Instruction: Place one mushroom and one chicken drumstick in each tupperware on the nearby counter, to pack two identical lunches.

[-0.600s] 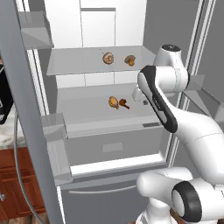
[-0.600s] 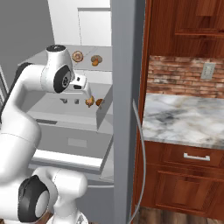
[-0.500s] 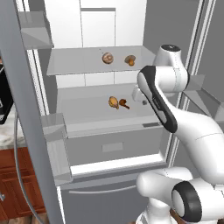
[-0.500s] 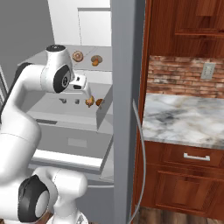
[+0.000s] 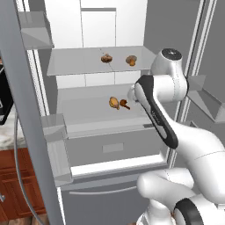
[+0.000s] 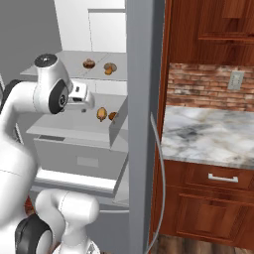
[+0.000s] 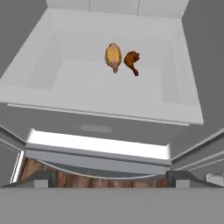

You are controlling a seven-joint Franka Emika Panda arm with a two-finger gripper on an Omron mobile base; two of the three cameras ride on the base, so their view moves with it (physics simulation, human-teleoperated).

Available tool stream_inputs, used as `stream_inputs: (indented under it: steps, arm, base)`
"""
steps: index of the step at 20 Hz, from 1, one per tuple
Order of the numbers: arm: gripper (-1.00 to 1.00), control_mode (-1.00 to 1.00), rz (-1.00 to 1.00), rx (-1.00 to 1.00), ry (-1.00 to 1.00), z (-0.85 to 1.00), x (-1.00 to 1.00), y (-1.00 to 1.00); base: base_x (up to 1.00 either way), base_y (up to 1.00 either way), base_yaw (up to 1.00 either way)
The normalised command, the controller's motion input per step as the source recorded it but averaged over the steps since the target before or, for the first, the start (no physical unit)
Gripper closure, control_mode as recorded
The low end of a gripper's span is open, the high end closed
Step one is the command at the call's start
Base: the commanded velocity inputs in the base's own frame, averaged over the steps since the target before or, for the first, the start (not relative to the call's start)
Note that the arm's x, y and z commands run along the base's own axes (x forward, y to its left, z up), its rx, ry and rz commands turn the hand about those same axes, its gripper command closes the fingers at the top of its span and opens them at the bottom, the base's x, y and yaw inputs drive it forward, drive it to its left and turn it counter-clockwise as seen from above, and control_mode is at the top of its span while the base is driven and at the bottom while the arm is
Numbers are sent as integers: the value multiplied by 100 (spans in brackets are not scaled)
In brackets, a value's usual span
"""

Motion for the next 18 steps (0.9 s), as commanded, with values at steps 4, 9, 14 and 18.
stream_inputs:
  steps: [4,9,14,18]
  arm:
    - [-100,-100,0,0,-41,38,-4,20]
    - [-100,-100,0,0,-32,57,0,25]
    - [-100,-100,0,0,-14,60,4,16]
    - [-100,-100,0,2,0,42,5,6]
  base:
    - [0,0,0]
    - [0,0,0]
    - [0,0,0]
    - [0,0,0]
